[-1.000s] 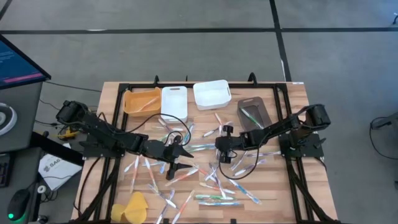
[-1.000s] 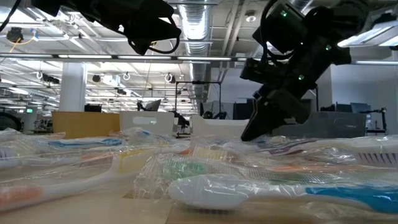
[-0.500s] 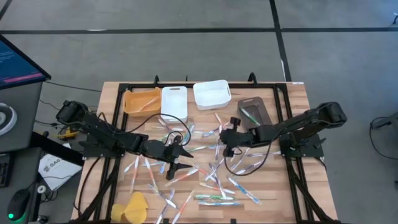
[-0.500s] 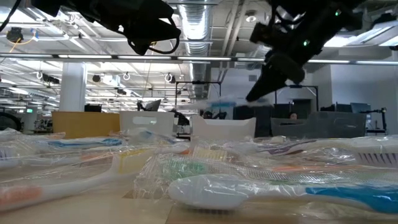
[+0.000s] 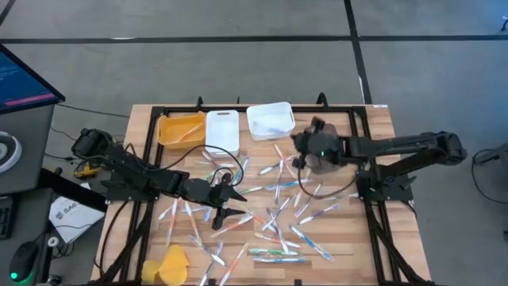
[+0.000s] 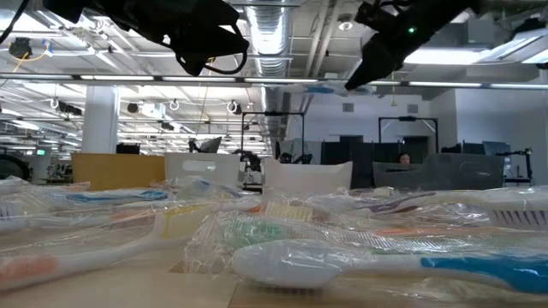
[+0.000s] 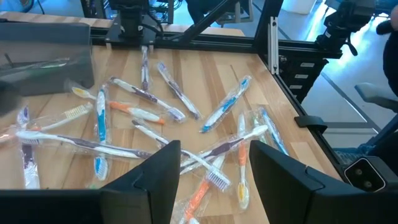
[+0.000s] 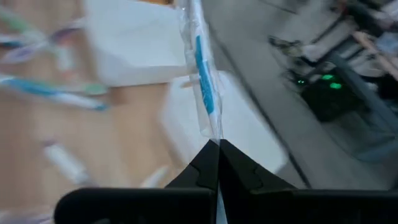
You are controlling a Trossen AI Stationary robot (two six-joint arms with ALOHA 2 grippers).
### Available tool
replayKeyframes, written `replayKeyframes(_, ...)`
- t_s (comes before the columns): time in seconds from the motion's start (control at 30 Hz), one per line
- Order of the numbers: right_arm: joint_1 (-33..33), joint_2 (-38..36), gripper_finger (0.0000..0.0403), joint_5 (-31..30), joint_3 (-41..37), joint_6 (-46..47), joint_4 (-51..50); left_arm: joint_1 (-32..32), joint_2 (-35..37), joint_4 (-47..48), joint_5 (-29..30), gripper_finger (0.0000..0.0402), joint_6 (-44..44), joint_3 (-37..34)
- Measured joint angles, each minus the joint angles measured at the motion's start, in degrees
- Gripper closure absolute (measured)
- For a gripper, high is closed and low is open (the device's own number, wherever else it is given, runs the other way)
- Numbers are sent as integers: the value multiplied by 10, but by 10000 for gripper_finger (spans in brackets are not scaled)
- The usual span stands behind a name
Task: Pick & Place Toothbrushes
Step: Put the blue toothbrush into the right white bin
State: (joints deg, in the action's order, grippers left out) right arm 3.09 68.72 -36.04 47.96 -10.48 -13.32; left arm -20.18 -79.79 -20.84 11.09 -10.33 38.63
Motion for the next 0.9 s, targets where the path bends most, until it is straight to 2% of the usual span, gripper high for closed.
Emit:
replayKeyframes(0.27, 132, 57, 403, 65, 50, -54, -34, 0, 0, -1, 0, 216, 0, 0)
replayKeyframes(0.43, 186, 113, 403, 87, 76, -83, -69, 0, 0, -1, 0, 216, 0, 0)
replayKeyframes(0.7, 204, 212, 403, 108, 132, -102, -80, 0, 0, -2, 0, 216, 13, 0)
replayKeyframes(0.9, 191, 283, 403, 113, 204, -112, -147, 0, 0, -2, 0, 216, 13, 0)
